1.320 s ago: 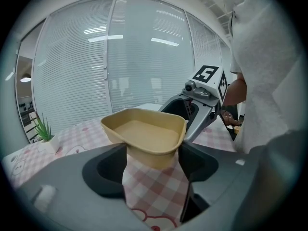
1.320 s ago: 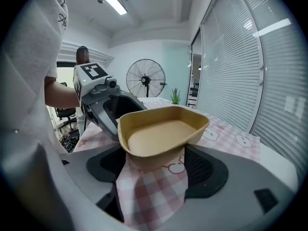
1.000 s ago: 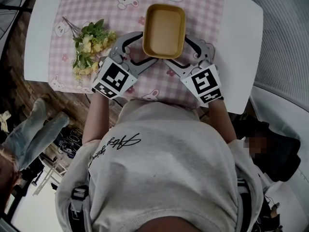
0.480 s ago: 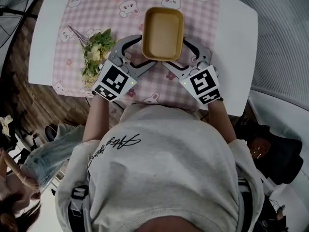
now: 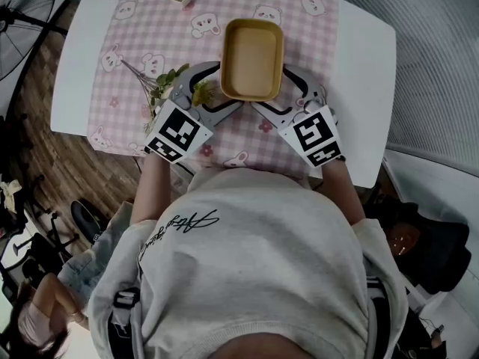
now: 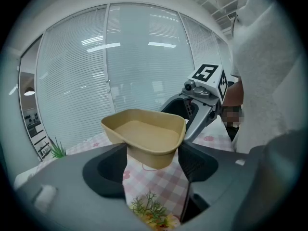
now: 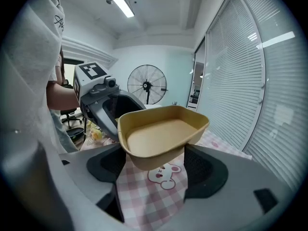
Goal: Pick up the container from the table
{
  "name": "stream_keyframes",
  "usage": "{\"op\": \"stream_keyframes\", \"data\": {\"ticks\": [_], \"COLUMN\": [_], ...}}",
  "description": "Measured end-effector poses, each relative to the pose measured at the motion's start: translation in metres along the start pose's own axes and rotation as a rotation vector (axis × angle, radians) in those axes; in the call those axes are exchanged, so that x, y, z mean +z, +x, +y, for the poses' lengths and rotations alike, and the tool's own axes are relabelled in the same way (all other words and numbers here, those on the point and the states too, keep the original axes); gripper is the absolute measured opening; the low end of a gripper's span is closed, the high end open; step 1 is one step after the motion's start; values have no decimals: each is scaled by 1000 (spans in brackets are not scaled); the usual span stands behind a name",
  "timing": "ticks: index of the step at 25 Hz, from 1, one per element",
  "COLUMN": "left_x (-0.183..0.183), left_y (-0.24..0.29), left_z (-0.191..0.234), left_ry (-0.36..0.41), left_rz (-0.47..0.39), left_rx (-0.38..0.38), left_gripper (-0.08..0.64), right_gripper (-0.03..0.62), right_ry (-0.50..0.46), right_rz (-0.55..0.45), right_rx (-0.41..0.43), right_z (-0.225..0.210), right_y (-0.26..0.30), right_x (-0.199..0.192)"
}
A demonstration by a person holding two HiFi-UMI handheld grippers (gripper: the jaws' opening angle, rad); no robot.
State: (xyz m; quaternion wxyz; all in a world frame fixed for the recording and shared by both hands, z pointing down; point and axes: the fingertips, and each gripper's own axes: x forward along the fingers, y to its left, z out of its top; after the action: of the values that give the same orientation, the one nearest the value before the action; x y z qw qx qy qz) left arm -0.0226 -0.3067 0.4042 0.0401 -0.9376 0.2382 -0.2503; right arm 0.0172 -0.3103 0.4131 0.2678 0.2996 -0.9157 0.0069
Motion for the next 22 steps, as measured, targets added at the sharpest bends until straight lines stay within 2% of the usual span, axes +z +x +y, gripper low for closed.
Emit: {"op": "stream_keyframes", "data": {"ticks": [22], "left_x": [28], "left_y": [-16], "left_z": [13], "left_ry": [40], "left_rz": [-21], "left_rx": [38], "left_gripper": [331], "right_gripper": [379], "right_ry": [-27], "right_rz": [-24], "right_rx": [-16], "right_z": [-8], "right_y": [-10], "right_x": [32]}}
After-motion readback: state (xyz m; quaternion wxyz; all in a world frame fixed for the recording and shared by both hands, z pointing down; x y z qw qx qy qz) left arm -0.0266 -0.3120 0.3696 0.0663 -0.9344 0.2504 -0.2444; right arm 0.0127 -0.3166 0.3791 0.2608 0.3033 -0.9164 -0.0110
